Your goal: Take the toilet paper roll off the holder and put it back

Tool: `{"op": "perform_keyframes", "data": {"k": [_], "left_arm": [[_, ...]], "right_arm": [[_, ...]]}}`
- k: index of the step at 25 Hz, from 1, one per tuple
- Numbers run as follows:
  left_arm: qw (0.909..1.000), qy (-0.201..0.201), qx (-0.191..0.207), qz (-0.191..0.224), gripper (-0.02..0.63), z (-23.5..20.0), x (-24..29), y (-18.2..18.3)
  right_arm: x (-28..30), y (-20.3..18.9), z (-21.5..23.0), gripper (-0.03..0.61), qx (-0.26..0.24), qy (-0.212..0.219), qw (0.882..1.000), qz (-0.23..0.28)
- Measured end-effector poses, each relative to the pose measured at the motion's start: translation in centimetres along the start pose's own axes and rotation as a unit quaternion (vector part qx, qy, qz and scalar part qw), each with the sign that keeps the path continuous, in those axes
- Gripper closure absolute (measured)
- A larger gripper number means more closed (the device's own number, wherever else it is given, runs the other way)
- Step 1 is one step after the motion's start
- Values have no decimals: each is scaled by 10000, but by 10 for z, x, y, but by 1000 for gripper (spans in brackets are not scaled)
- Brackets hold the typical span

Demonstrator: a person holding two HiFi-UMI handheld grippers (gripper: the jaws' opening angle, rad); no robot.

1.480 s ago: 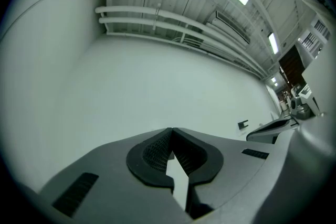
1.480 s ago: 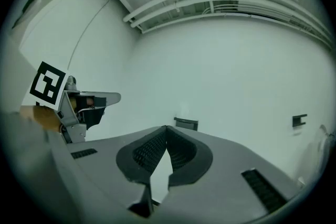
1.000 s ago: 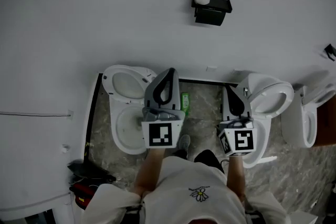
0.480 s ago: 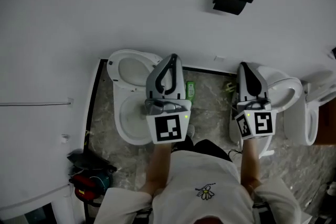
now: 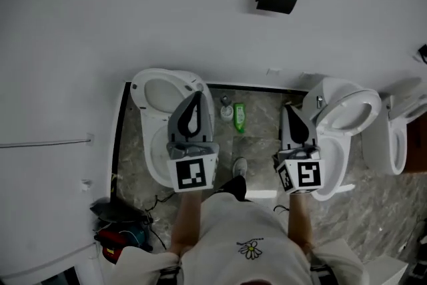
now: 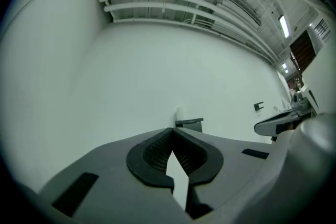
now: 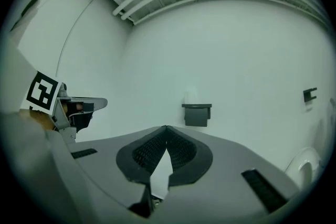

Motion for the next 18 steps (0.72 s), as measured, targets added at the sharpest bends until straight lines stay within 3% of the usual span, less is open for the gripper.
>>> {"op": "perform_keyframes", "data": {"k": [7, 11, 18], "left_arm": [[9995, -210, 132, 192, 597, 34, 67, 7], [9987, -419, 233, 185, 597, 54, 105, 7], [9990, -347, 137, 261, 597, 84, 132, 9]], "right_arm": [[17, 0, 88, 568, -60, -537, 9985, 30], [34, 3, 118, 568, -95, -656, 9978, 36], [59, 3, 150, 568, -110, -640, 9978, 95]]}}
Point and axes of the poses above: the fingertips, and each gripper's own axes: x forward along the fingers, z to its right, y out of its top, the point moved 3 cm from there along -x, backward along the fingers, and after that the axes turned 14 degrees about -x, right-handed, at the moved point
